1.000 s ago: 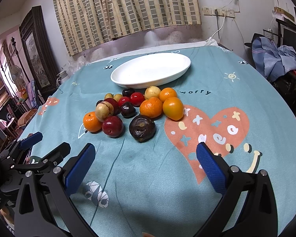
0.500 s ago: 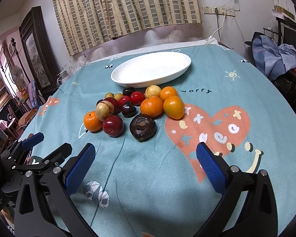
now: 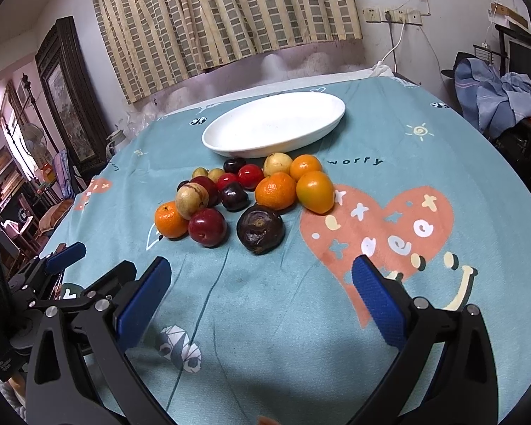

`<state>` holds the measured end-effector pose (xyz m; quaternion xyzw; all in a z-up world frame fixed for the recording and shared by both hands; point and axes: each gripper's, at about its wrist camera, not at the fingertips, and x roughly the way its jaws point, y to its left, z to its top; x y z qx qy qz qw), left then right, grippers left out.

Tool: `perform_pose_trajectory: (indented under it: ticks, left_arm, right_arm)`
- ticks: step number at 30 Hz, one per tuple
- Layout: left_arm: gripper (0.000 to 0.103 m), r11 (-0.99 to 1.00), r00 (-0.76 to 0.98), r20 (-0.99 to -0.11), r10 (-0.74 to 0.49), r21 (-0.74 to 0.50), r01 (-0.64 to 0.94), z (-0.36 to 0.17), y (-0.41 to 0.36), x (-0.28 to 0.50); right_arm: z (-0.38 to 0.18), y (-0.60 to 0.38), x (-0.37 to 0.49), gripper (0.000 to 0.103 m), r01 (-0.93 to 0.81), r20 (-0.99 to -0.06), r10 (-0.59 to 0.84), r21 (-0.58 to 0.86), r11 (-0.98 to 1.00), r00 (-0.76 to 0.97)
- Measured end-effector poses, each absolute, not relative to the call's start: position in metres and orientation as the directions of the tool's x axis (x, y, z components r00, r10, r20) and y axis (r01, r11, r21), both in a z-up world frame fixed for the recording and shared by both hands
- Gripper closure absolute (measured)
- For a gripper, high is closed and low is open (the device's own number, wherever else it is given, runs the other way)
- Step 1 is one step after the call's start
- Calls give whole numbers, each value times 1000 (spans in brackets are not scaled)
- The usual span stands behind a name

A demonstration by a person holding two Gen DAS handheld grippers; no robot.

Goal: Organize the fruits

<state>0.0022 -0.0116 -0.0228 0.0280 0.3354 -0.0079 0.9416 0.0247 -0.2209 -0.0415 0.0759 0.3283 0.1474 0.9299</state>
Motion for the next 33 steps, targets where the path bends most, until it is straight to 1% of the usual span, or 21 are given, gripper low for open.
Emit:
perform_pose_trajectory:
  ticks: [3, 8, 10, 13, 14, 15, 18, 19, 22, 24, 26, 28, 31, 33]
  left_arm:
    - [2, 999, 764, -645, 4, 42, 30, -26, -11, 4]
    - [2, 1000, 707, -707, -18, -11, 14, -29, 1, 16]
    - [2, 998, 661, -748, -52, -56, 15, -36, 7, 24]
    - [2, 993, 572, -813, -109, -116, 25, -50, 16, 39]
    - [2, 991, 544, -830, -122, -128, 27, -55, 18, 43]
    - [2, 992, 538, -834, -122, -123, 35, -57, 18, 45]
    - [2, 995, 526, -849, -48, 8, 103, -63, 5, 45]
    - [2, 994, 527, -849, -35, 27, 109, -63, 2, 43]
    - [2, 994, 523, -851, -49, 8, 107, -62, 6, 42]
    - [2, 993, 518, -853, -59, 3, 118, -61, 7, 42]
    - [2, 992, 512, -857, -64, 3, 129, -56, 9, 53]
    - [2, 994, 544, -837, -55, 6, 109, -50, 16, 68]
    - [2, 989, 587, -810, -13, 76, 127, -44, 21, 86]
    - [2, 982, 586, -810, -7, 105, 156, -47, 20, 95]
  right_arm:
    - [-43, -219, 24, 1, -226, -583, 329, 245, 943, 743]
    - [-51, -213, 30, 1, -304, -605, 442, 322, 897, 662]
    - [-55, -208, 31, 1, -318, -617, 473, 351, 881, 628]
    - [-57, -209, 33, 1, -365, -597, 551, 413, 834, 583]
    - [-57, -209, 33, 1, -357, -608, 542, 409, 840, 580]
    - [-56, -213, 36, 1, -351, -619, 534, 403, 845, 575]
    - [-50, -215, 44, 1, -357, -663, 501, 353, 865, 557]
    - [-48, -214, 45, 1, -360, -674, 483, 327, 873, 559]
    - [-41, -207, 52, 1, -373, -695, 454, 278, 885, 557]
    - [-35, -199, 58, 1, -366, -689, 440, 264, 892, 576]
    - [-38, -207, 67, 1, -361, -669, 462, 296, 884, 583]
    - [-45, -214, 76, 1, -341, -650, 476, 333, 879, 593]
    - [-57, -235, 83, 1, -296, -645, 500, 406, 865, 578]
    - [-55, -247, 88, 1, -277, -615, 521, 452, 848, 591]
